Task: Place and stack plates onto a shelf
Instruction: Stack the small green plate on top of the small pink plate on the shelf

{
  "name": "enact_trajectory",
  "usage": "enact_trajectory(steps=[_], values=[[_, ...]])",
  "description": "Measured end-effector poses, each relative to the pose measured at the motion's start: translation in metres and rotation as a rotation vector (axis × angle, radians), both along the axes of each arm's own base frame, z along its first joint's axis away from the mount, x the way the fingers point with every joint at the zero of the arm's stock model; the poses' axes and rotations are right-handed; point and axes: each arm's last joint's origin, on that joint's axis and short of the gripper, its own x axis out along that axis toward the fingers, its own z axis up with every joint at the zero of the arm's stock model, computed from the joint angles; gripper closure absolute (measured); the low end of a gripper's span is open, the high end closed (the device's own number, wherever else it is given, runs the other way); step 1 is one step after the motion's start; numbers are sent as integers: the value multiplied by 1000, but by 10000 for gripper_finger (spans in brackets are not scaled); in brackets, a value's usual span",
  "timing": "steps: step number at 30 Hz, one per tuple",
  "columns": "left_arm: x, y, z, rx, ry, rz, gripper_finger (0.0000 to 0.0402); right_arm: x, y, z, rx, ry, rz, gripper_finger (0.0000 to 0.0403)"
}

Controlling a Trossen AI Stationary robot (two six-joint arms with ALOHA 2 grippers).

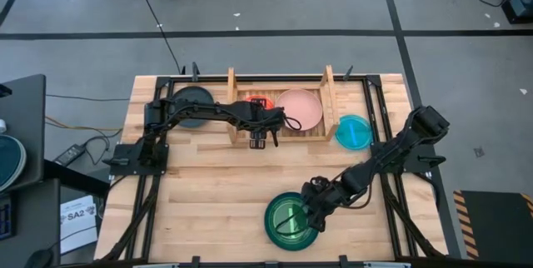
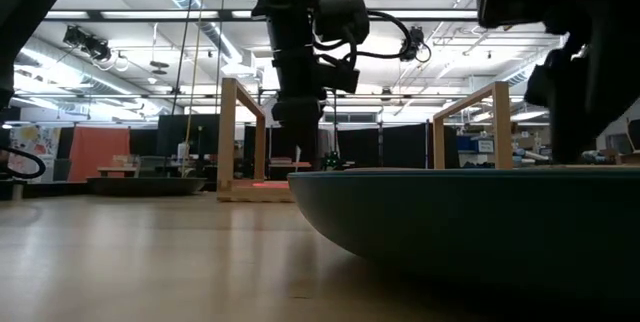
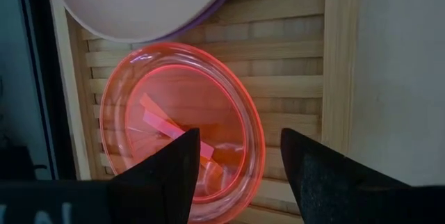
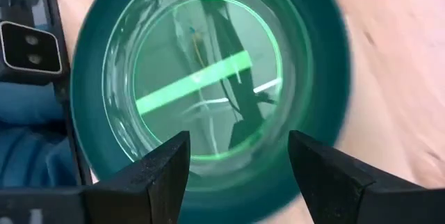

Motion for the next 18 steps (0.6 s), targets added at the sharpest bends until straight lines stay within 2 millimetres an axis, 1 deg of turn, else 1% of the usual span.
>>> enact_trajectory(steps=[10,18], values=[[1,0,0,2,-12,0,196,1,-4,-10,-37,43,-15,155],[1,0,0,2,-12,0,196,4,-2,-24,-54,68,-14,155]])
